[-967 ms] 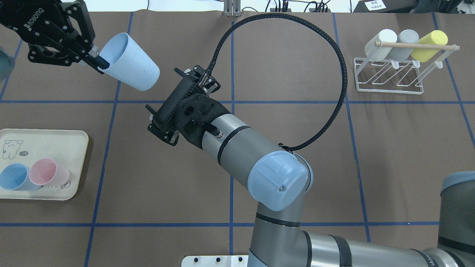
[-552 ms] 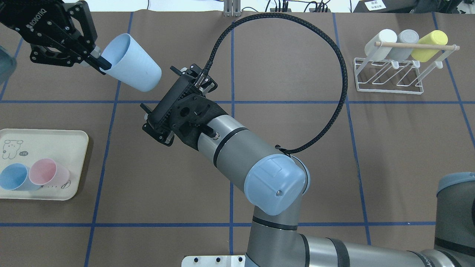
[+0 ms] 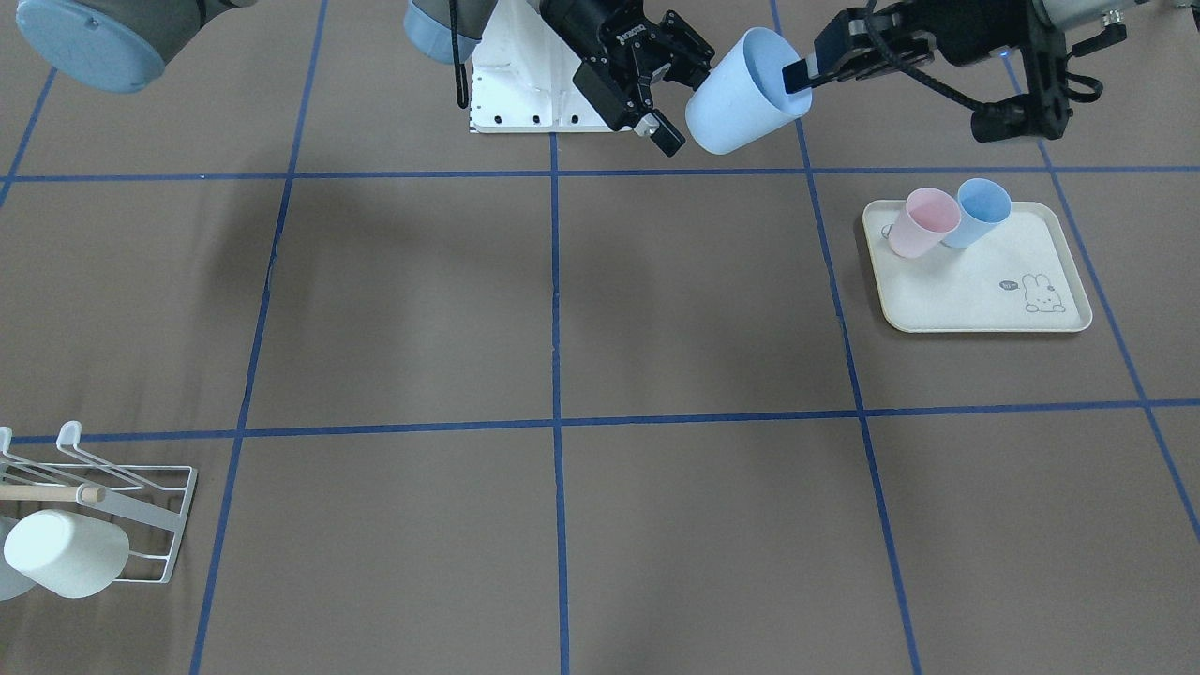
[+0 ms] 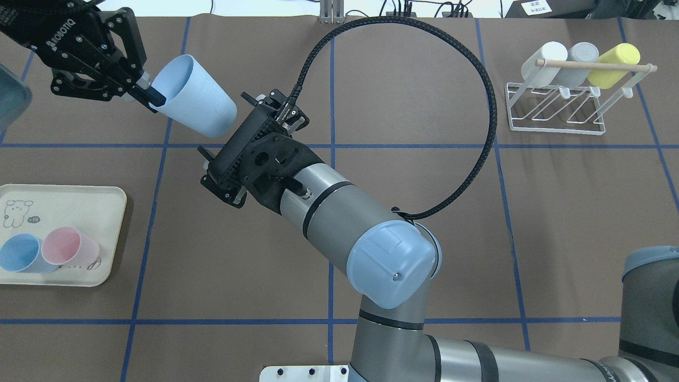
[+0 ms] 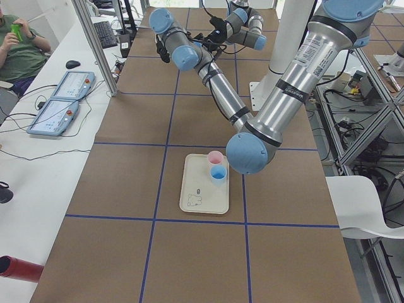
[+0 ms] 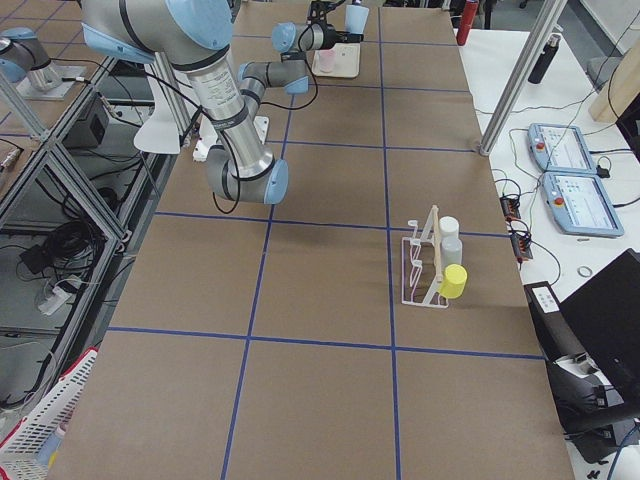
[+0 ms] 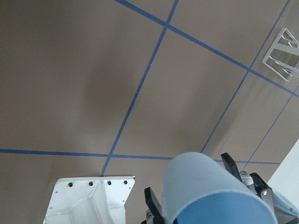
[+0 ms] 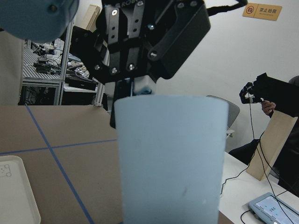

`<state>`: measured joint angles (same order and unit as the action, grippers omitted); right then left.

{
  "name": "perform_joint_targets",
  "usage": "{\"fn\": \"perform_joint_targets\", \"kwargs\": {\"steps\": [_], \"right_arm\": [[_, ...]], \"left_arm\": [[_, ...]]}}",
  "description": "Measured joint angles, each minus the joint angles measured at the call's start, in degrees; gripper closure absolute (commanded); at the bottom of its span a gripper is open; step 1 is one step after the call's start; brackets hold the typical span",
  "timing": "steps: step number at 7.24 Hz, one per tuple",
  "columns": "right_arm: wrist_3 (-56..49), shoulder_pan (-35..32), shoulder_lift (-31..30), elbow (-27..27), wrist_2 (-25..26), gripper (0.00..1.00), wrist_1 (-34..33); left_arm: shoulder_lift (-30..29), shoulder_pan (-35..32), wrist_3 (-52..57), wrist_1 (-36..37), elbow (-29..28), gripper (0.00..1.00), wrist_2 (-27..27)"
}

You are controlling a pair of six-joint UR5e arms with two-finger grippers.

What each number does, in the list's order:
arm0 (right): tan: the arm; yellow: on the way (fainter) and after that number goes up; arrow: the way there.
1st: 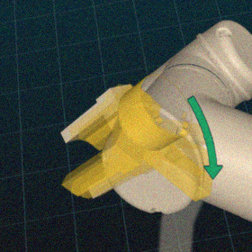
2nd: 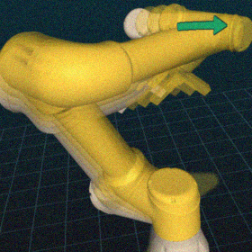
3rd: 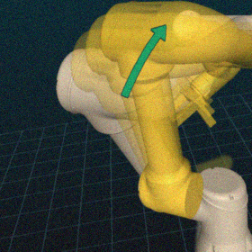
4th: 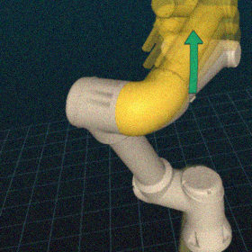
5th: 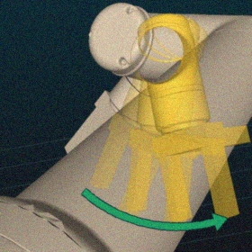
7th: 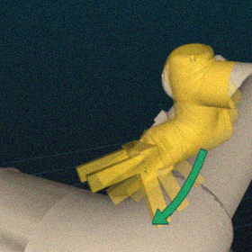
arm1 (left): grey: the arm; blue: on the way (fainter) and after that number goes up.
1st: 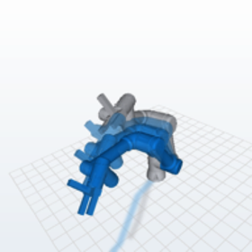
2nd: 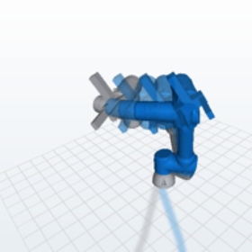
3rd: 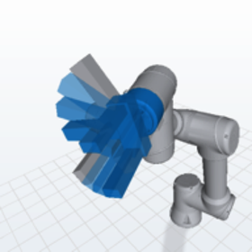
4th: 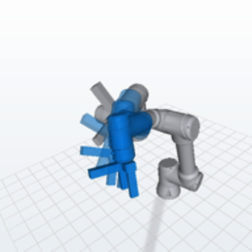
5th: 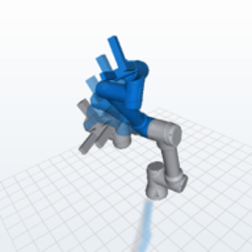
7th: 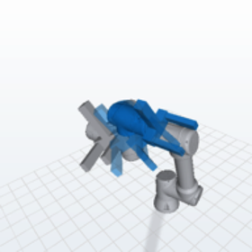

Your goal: Transfer IKEA cup to right arm and place on rack

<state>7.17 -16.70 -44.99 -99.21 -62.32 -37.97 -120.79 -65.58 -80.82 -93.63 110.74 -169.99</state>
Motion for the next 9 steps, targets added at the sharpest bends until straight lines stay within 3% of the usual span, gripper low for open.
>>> {"fn": "perform_joint_targets", "kwargs": {"steps": [9], "right_arm": [[-0.56, 0.09, -0.01, -0.02, 0.01, 0.04, 0.00]], "left_arm": [[-0.41, 1.28, 0.07, -0.32, -0.24, 1.00, 0.11]]}}
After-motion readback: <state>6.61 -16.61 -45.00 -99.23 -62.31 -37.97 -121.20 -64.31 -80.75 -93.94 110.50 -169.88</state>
